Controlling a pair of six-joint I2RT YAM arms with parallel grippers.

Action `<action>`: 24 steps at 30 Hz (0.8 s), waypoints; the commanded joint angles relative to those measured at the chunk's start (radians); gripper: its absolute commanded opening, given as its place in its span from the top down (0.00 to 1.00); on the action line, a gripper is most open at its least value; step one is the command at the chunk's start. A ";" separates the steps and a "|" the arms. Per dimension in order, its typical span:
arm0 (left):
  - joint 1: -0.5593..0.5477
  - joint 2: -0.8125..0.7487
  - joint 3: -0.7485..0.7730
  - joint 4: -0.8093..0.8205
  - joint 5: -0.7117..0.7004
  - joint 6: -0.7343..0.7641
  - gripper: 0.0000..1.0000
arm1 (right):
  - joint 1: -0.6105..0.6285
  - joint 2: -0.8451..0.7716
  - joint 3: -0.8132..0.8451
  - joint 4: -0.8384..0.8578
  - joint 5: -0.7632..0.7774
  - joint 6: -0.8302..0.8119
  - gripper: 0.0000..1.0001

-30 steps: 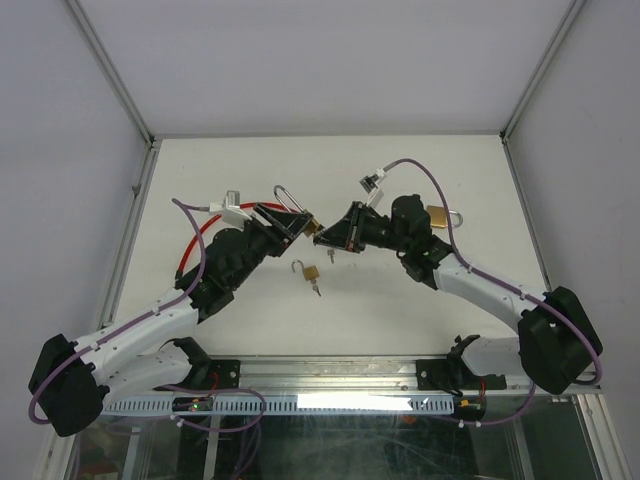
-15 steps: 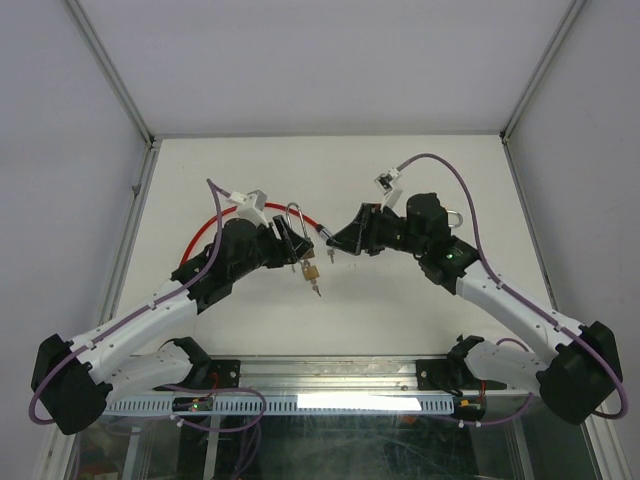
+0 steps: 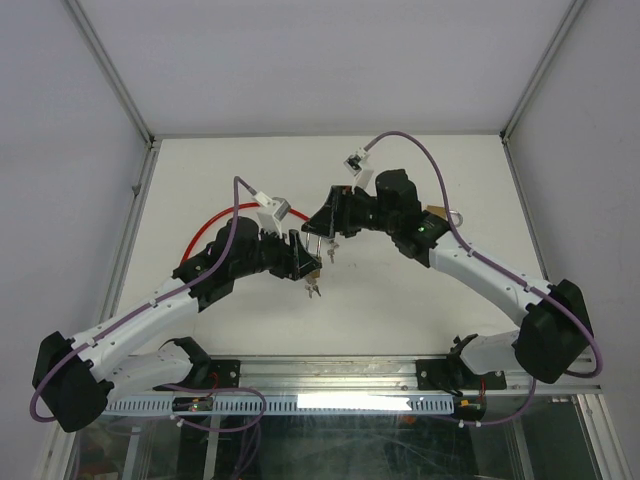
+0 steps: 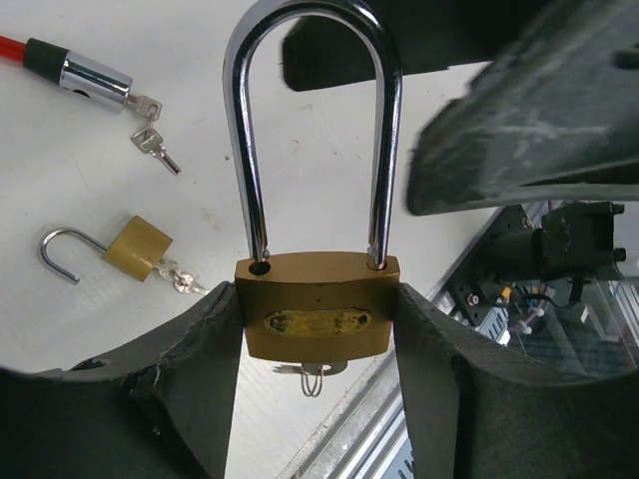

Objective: Unlock with the key

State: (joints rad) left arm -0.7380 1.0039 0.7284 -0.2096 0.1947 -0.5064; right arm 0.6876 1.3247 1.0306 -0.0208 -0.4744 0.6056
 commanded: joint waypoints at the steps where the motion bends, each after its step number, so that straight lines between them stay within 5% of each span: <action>1: 0.003 -0.017 0.050 0.134 0.079 0.041 1.00 | 0.011 0.031 0.045 0.055 0.022 0.003 0.33; 6: 0.003 -0.021 0.036 0.170 0.124 0.036 1.00 | 0.012 0.047 0.020 0.119 -0.005 0.028 0.44; 12: 0.002 -0.013 0.012 0.215 0.145 0.006 0.97 | 0.010 0.042 -0.024 0.200 -0.050 0.055 0.76; 17: 0.003 -0.007 -0.009 0.253 0.131 -0.030 0.66 | 0.008 0.016 -0.063 0.224 -0.068 0.062 1.00; 20: 0.003 -0.006 -0.021 0.276 0.122 -0.053 0.39 | -0.003 -0.018 -0.108 0.243 -0.077 0.066 1.00; 24: 0.004 -0.009 -0.033 0.279 0.100 -0.086 0.16 | -0.045 -0.081 -0.164 0.209 -0.072 0.060 1.00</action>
State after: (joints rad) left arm -0.7383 1.0157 0.6865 -0.0750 0.2970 -0.5423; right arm 0.6796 1.3392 0.8955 0.1585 -0.5194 0.6674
